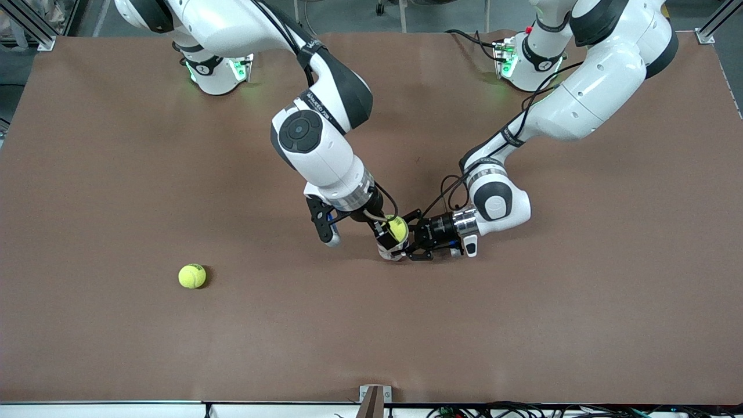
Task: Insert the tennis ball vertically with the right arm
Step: 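Push the ball into the can opening with the right gripper and release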
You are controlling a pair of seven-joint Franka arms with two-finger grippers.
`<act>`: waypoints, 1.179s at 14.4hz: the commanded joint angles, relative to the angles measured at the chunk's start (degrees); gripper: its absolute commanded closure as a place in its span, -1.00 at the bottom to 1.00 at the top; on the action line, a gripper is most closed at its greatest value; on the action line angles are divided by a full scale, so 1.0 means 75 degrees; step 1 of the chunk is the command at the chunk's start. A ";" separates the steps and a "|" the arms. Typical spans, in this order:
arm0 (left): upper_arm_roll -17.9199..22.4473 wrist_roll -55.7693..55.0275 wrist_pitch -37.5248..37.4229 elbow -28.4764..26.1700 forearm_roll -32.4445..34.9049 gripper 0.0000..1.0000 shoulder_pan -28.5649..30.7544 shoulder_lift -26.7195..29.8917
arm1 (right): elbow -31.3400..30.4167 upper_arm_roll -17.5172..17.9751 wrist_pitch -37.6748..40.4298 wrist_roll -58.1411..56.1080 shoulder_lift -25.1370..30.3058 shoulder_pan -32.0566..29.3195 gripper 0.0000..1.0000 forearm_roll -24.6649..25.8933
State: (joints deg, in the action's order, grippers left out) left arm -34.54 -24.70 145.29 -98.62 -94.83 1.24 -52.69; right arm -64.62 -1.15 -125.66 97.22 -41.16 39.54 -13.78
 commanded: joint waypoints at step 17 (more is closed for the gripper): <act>-0.0059 0.0200 -0.0130 0.0165 -0.0211 -0.41 0.0010 -0.0111 | -0.0031 -0.0046 0.2668 -0.4650 0.0471 -0.2258 -1.00 0.0771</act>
State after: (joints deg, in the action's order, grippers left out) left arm -34.54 -24.64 144.84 -98.23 -94.85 1.24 -52.87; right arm -63.10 -2.67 -107.47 66.92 -39.91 25.47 -8.51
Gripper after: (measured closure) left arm 0.313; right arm 0.000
